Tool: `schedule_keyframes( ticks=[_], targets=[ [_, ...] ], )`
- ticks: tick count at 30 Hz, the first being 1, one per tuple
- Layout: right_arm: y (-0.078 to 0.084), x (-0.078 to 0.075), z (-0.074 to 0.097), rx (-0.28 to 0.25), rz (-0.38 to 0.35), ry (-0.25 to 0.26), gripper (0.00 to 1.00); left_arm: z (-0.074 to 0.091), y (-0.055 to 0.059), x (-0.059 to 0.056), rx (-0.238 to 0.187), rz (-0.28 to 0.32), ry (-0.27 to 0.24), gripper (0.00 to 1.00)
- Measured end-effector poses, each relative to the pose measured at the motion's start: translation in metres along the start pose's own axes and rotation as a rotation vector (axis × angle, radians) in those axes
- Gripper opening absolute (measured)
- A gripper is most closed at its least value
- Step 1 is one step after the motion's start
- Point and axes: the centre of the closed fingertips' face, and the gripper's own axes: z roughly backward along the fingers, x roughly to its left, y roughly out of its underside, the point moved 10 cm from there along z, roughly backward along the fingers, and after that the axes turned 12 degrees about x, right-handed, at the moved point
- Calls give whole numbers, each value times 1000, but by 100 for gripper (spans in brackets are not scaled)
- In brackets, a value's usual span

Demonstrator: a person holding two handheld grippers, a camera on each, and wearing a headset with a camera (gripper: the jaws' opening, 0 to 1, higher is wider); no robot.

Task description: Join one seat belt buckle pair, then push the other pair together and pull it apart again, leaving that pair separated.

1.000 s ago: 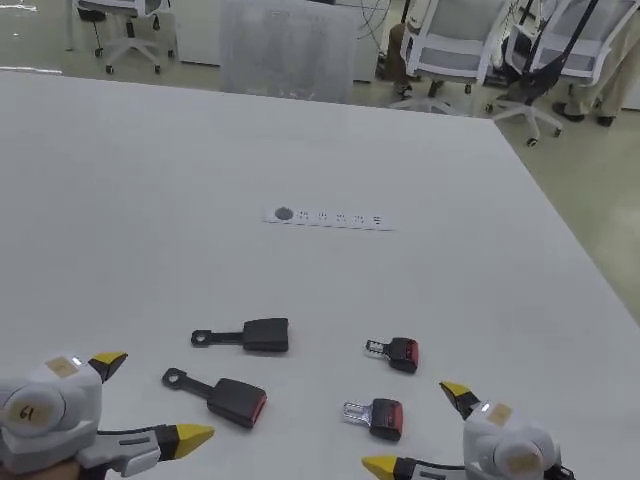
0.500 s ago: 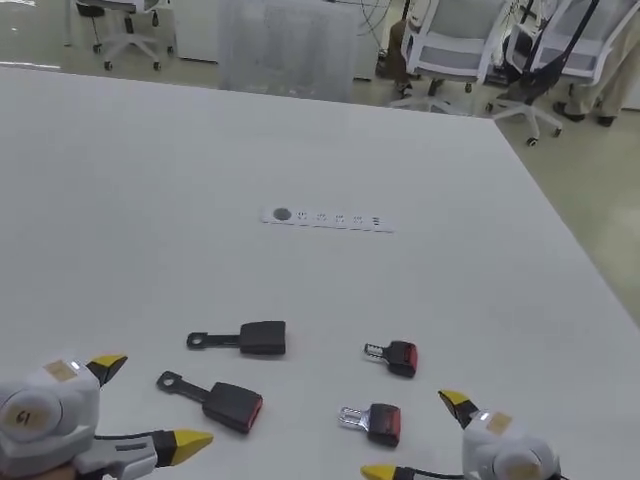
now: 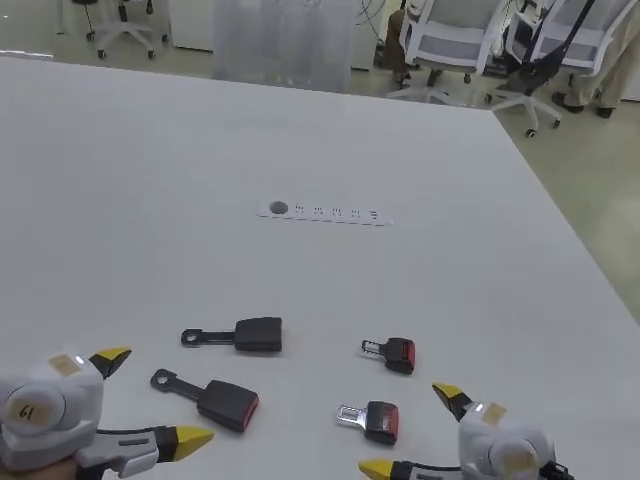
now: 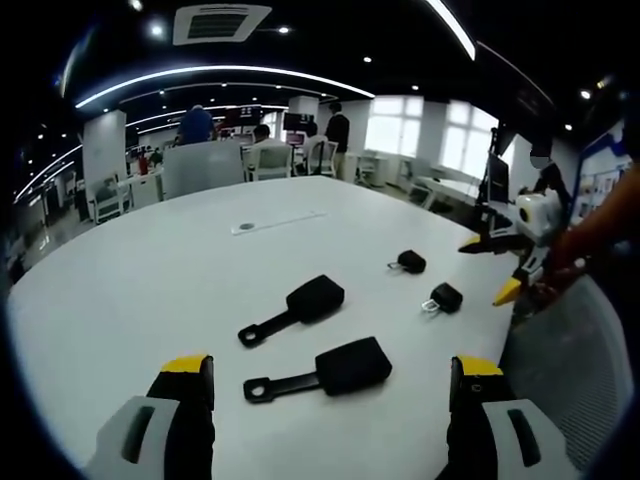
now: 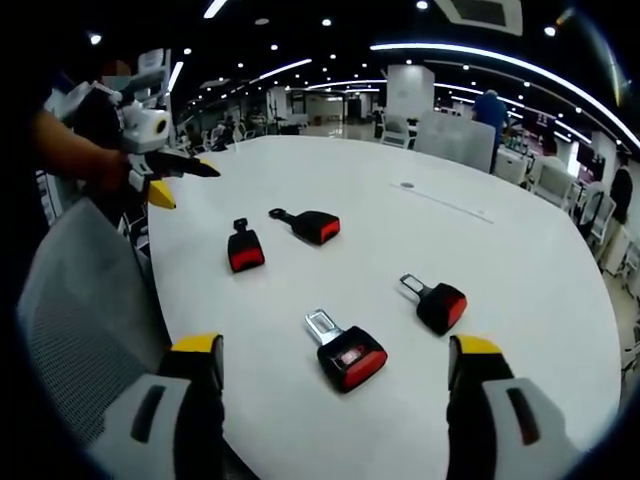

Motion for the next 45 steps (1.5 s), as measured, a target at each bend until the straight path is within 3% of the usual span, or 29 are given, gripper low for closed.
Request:
schedule_keyframes(
  ticks=[14,25,39,45],
  targets=[
    [-1,-4,-12,37,52,-44,91,-18,0,-1,66,-81,55,98],
    [-4,-12,-25,87,87,-121,84,-33,-3,4,105,-113,93,95],
    [-5,-27,-40,187,175,-222,75,-62,-7,5,202,-283,176,89],
    [-6,-32,-46,212,187,-260,72,-76,-8,8,227,-298,231,84]
  ],
)
